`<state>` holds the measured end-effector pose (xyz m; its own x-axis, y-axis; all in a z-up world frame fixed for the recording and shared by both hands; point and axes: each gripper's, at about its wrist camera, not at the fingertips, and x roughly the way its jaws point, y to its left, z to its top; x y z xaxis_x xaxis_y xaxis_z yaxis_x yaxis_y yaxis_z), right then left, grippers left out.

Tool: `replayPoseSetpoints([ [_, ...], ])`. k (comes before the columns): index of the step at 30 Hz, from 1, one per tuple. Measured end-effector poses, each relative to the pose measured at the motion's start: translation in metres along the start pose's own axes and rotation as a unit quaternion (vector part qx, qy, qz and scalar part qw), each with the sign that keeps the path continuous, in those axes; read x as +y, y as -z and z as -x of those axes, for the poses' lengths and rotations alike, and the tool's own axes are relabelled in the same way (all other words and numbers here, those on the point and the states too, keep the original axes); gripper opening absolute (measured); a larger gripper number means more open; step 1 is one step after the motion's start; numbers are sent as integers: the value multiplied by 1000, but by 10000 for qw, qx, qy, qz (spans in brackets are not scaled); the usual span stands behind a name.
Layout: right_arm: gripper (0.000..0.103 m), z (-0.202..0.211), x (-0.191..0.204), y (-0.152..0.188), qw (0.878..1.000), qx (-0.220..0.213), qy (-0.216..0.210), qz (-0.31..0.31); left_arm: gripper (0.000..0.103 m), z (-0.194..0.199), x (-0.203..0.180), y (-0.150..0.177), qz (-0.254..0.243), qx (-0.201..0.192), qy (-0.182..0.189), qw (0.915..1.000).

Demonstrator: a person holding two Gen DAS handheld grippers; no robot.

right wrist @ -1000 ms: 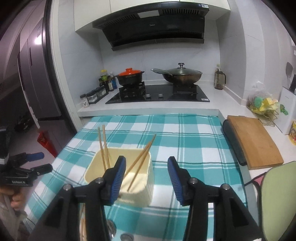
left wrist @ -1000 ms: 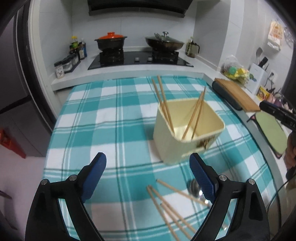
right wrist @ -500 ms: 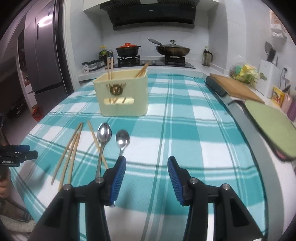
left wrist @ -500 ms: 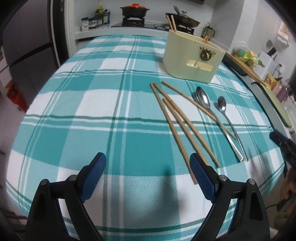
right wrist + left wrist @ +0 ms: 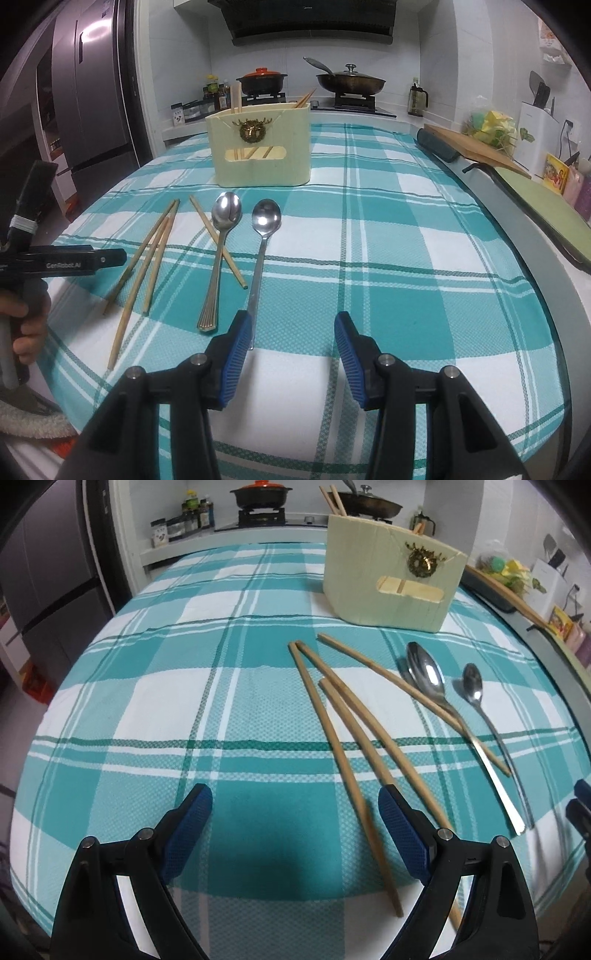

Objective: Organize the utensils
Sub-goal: 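Return the left gripper over the remaining chopsticks, then grasp a metal spoon handle with the right gripper while the left gripper grasps a chopstick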

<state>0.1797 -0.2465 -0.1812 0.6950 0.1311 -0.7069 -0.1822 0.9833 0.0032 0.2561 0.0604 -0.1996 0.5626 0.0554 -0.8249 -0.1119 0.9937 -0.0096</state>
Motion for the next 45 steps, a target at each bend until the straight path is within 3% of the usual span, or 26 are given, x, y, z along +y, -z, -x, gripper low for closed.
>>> replayPoseSetpoints([
  [5,47,-19,-2,-20,9998,206,-81,14,93,-14,2,-2,45,69,-167,9998],
  [13,40,-98,18,-66,9929,1018,-573,225,99,-16,7,1,165,-69,-225,9996],
  [18,16,-123,36,-71,9893,1147,-288,849,99,-15,7,2,176,-96,-233,9995],
  [20,7,-123,33,-73,9900,1146,-223,795,99,-15,7,2,185,-110,-250,9995],
  [23,7,-119,18,-69,9928,1069,-53,532,97,-14,7,3,221,-147,-318,9991],
  [28,6,-103,-12,-57,9940,1041,323,-48,84,-10,9,4,295,-245,-395,9985],
  [31,6,-89,-28,-46,9924,1044,533,-373,68,-7,8,5,262,-310,-424,9983],
  [34,7,-77,-37,-35,9919,989,642,-472,50,-5,4,6,147,-363,-363,9986],
  [39,10,-66,-44,-24,9927,852,557,-642,9,-1,-9,9,-192,-380,-361,9984],
  [41,18,-64,-46,-21,9927,821,505,-724,6,1,-11,12,-227,-380,-387,9983],
  [45,24,-58,-48,-17,9931,754,465,-774,5,9,-7,23,-114,-316,-335,9989],
])
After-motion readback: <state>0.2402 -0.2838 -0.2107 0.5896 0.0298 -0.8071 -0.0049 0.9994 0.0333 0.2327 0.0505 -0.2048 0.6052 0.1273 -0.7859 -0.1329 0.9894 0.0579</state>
